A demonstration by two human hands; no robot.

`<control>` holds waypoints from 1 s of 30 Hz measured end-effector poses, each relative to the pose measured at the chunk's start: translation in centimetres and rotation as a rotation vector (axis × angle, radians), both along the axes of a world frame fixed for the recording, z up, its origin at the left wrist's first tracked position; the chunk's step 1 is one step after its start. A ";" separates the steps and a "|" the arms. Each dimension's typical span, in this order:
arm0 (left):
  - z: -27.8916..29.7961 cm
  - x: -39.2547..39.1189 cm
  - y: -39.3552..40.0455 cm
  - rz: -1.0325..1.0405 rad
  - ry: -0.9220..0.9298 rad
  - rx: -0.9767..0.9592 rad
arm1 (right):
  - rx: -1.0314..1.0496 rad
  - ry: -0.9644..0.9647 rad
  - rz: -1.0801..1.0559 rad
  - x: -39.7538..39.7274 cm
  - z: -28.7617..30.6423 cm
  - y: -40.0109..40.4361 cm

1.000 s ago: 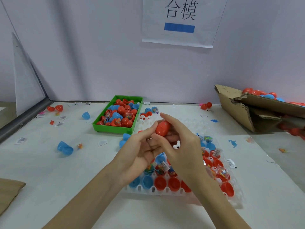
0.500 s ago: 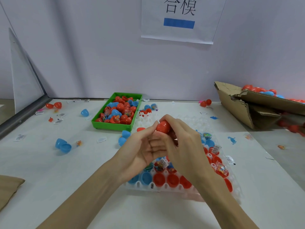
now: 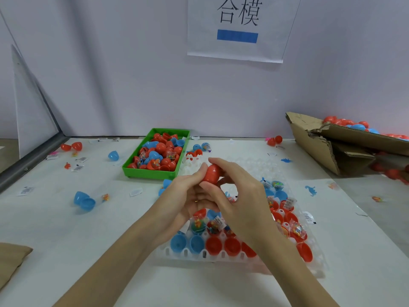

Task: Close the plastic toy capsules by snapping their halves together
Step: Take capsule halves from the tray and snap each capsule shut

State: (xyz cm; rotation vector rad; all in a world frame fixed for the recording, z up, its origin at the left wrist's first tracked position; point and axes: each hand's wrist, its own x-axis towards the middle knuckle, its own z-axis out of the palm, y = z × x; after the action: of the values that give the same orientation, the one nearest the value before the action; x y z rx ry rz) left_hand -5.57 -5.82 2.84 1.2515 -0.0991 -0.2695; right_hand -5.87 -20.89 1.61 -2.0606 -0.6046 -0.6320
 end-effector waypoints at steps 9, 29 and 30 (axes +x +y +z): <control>0.0 -0.2 -0.3 -0.026 0.004 -0.020 | -0.090 -0.073 -0.028 -0.4 0.4 -0.1; 0.0 0.8 1.1 0.118 -0.060 0.054 | 1.689 0.699 0.300 12.3 8.5 -9.9; 0.0 0.8 1.1 0.122 -0.062 0.055 | 1.821 0.650 0.322 13.1 9.1 -11.1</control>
State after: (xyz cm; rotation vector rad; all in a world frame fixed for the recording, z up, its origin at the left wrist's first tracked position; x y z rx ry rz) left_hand -4.75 -4.68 2.88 1.3154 -0.0688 -0.1291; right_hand 7.28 -32.02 10.67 -0.3243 0.1363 -0.0826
